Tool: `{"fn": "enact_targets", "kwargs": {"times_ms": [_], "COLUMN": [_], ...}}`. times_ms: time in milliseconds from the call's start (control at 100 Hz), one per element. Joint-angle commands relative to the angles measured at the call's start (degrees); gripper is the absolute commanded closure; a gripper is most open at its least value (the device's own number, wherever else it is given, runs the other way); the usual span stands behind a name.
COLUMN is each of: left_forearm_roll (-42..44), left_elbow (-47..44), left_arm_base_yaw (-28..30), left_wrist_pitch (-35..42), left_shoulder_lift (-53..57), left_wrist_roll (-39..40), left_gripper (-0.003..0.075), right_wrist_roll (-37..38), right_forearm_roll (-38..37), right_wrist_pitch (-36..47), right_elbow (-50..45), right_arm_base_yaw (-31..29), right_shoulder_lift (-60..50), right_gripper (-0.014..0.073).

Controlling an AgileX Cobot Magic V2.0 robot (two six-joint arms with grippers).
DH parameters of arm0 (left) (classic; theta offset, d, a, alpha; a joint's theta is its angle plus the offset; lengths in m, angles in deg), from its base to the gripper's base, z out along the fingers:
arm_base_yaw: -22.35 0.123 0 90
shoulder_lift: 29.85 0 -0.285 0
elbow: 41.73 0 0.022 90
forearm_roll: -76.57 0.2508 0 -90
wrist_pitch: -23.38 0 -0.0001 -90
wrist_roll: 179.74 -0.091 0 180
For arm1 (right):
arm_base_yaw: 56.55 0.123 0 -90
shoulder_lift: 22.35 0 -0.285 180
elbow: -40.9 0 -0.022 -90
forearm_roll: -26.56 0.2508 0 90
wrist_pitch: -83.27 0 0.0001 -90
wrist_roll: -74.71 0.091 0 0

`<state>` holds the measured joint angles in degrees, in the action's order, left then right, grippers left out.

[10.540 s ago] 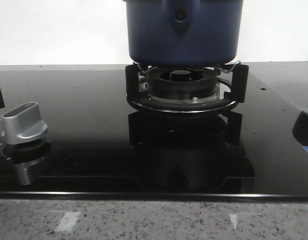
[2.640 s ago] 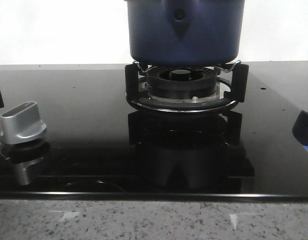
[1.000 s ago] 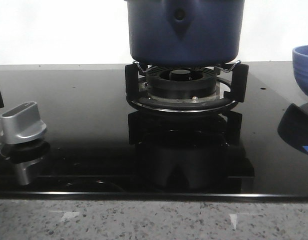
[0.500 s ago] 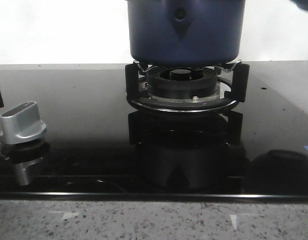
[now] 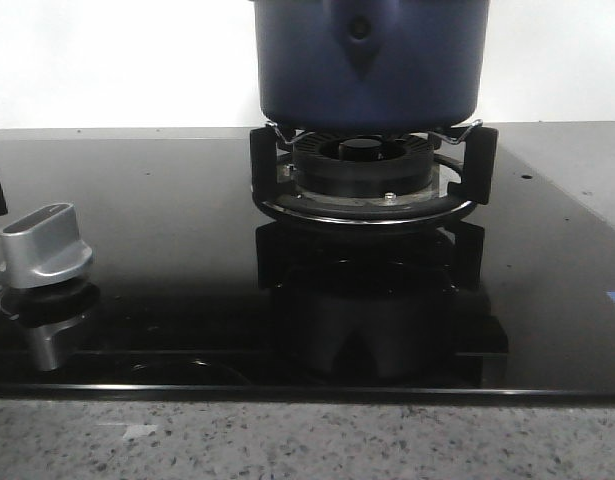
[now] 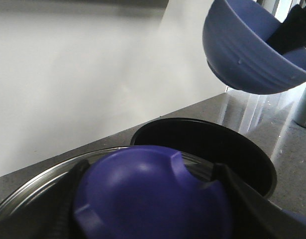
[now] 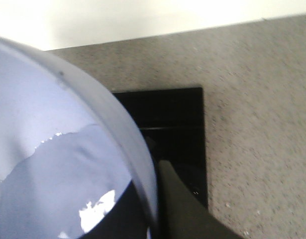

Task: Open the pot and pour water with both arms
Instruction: 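Lift the light blue bowl with the right gripper over the open saucepan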

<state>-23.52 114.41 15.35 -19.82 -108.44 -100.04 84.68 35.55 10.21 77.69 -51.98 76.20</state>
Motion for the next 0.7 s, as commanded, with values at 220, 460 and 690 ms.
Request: {"fn": "enact_targets", "kwargs": {"times_ms": [220, 460, 690], "left_forearm_roll": [-6.0, -6.0, -6.0], "left_elbow": [1.9, 1.9, 1.9], "left_arm_base_yaw": [-0.1, -0.1, -0.1], "left_wrist_pitch": [-2.5, -2.5, -2.5], "left_shoulder_lift": [2.0, 2.0, 2.0], "left_wrist_roll": [-0.1, -0.1, -0.1], "left_gripper": [0.0457, 0.0457, 0.0457], "right_wrist_roll": [0.2, 0.3, 2.3], "right_forearm_roll": [-16.2, -29.4, -43.6], "right_wrist_pitch": [2.9, 6.3, 8.4], "right_elbow": [4.7, 4.5, 2.6], "right_arm_base_yaw": [12.7, 18.6, 23.6], "right_shoulder_lift": [2.2, 2.8, 3.0], "right_gripper": [0.0657, 0.0656, 0.0656]}}
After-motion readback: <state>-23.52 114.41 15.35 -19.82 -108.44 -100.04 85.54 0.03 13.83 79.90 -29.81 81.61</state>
